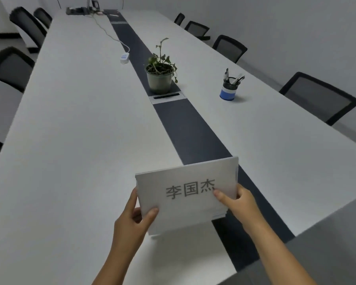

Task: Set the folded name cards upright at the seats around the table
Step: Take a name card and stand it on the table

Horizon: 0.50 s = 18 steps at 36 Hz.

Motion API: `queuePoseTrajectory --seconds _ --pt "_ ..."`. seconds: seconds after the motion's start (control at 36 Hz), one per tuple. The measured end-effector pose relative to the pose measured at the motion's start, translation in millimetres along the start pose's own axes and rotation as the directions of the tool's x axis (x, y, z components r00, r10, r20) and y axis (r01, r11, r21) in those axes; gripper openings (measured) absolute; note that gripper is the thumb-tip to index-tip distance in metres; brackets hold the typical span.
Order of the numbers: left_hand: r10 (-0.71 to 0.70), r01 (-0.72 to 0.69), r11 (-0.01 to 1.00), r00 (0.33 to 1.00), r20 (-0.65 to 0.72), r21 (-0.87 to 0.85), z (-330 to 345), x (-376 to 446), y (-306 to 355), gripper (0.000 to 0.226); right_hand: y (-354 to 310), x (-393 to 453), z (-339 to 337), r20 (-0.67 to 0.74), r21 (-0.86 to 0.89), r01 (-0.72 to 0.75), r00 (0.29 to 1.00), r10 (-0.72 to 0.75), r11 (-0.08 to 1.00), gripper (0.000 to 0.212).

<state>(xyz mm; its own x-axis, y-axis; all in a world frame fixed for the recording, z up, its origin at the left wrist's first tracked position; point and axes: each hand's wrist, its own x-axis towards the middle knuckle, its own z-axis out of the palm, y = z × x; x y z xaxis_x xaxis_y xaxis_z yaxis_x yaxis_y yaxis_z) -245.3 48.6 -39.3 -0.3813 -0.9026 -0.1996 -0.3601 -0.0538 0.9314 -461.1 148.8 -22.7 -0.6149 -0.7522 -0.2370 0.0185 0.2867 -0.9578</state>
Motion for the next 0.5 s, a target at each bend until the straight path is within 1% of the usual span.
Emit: queuePoseTrajectory --seconds 0.06,0.11,0.17,0.25,0.31,0.36,0.5 --pt "-0.027 0.026 1.0 0.999 -0.035 -0.01 26.9 -0.3 10.6 0.063 1.6 14.3 -25.5 0.045 -0.016 -0.006 0.999 0.007 1.0 0.024" --pt "-0.033 0.033 0.999 0.998 -0.047 -0.011 40.6 -1.7 19.0 0.064 -0.6 24.3 -38.0 0.041 -0.027 -0.005 0.999 0.006 1.0 0.027" --pt "-0.068 0.068 0.998 0.992 -0.103 0.001 72.5 4.0 30.0 0.065 -1.7 46.0 -66.8 0.099 -0.024 -0.022 0.995 0.024 0.999 0.032" --pt "-0.076 0.076 0.997 0.992 -0.098 0.001 82.4 6.3 34.9 0.065 1.7 57.7 -72.7 0.094 -0.024 -0.026 0.995 0.028 0.999 0.034" --pt "-0.1 0.102 0.995 0.987 -0.127 0.01 97.1 12.1 39.6 0.065 5.0 69.7 -82.9 0.13 -0.021 -0.035 0.991 0.037 0.999 0.035" --pt "-0.112 0.115 0.993 0.983 -0.144 0.008 104.8 16.8 45.6 0.066 7.7 83.0 -87.8 0.137 -0.015 -0.038 0.99 0.04 0.999 0.035" --pt "-0.109 0.112 0.994 0.98 -0.166 0.012 106.1 35.8 49.4 0.066 4.3 106.6 -82.5 0.165 -0.002 -0.022 0.986 0.022 1.0 0.033"
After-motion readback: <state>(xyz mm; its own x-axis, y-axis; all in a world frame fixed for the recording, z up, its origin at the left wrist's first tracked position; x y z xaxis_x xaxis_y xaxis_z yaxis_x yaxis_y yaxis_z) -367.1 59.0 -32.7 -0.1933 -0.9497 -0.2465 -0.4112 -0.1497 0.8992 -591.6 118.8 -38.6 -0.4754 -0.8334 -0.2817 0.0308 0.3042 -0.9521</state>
